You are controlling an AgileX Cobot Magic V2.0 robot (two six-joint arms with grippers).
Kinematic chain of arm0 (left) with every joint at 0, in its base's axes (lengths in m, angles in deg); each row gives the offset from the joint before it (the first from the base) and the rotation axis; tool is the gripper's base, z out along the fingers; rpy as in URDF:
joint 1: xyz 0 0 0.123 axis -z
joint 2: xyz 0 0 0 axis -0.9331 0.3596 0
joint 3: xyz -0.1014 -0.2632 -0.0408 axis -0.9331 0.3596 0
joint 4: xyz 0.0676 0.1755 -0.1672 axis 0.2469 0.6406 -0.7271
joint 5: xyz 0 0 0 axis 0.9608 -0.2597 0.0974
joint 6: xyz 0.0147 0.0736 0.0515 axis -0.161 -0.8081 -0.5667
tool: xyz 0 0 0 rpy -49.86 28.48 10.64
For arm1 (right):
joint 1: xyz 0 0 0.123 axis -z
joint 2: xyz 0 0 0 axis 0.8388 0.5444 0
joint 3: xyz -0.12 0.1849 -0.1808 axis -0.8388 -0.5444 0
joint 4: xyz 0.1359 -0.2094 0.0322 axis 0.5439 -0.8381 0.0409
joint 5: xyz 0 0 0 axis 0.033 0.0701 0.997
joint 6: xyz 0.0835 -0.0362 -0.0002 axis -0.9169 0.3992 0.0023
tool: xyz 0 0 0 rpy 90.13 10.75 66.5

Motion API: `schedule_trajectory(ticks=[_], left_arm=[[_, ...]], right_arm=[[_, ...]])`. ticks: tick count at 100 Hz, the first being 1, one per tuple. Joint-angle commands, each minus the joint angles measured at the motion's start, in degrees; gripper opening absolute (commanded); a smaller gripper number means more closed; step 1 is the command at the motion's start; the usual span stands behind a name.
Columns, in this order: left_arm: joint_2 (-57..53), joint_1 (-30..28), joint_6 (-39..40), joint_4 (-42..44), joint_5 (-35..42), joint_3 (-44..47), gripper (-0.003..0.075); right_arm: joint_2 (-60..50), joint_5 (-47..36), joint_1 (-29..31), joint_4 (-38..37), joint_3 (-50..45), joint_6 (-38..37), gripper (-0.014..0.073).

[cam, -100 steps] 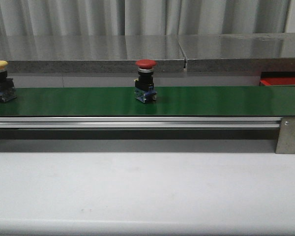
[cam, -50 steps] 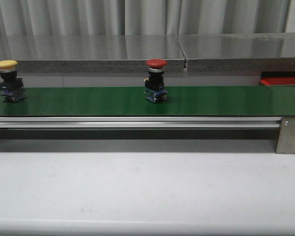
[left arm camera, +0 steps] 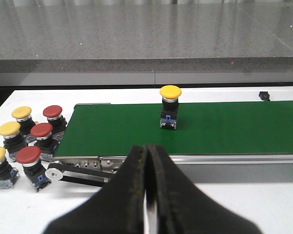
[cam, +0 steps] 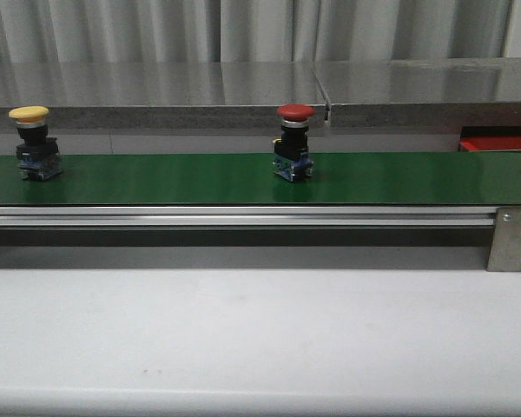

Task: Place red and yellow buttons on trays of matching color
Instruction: 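Lower the right gripper onto the red button on the belt and grasp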

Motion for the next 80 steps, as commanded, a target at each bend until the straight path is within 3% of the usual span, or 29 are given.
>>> schedule_trajectory(ticks=[1,41,80], left_arm=[[0.51,0.38,0.15,-0.95,4.63,-1.37,-0.002],[0.51,0.38,0.15,-0.95,4.63,-1.37,-0.002],[0.51,0.38,0.15,-0.95,4.63,-1.37,-0.002]], right_arm=[[1.69,-2.91,-1.71,4.58,3.32,4.18,0.0575],[24.73,-2.21,-15.92,5.09,21.23,6.51,0.0575],[41.06,3.63,-20.16,5.05,38.09,6.51,0.0575]])
